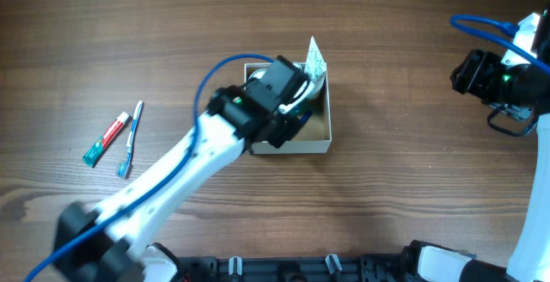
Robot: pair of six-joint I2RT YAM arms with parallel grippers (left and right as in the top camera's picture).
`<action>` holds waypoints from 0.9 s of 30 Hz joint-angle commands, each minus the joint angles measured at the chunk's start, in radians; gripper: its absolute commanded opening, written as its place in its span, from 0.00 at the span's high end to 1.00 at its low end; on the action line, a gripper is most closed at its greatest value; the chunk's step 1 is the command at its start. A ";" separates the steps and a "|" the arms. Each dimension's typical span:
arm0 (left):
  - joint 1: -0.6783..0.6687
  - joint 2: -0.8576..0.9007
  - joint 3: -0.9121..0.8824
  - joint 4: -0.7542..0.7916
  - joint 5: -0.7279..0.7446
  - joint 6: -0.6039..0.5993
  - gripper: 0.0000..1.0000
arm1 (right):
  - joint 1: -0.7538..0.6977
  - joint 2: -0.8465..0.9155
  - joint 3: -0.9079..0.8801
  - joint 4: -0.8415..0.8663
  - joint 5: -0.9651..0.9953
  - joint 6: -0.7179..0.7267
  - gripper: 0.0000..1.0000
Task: Pack container
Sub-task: 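Lower the razor into the box with the left gripper, release, then grasp the blue-white toothbrush with the left gripper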
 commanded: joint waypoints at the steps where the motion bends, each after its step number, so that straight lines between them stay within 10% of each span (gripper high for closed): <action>1: 0.132 -0.177 0.001 -0.100 -0.132 -0.252 0.00 | -0.002 0.008 -0.004 0.002 -0.016 -0.019 0.25; 10: 0.782 -0.084 -0.098 -0.126 0.108 -0.364 0.00 | -0.002 0.008 -0.004 0.001 -0.016 -0.019 0.25; 27: 0.930 0.339 -0.165 0.068 0.153 -0.307 0.00 | -0.002 0.008 -0.004 -0.003 -0.016 -0.031 0.25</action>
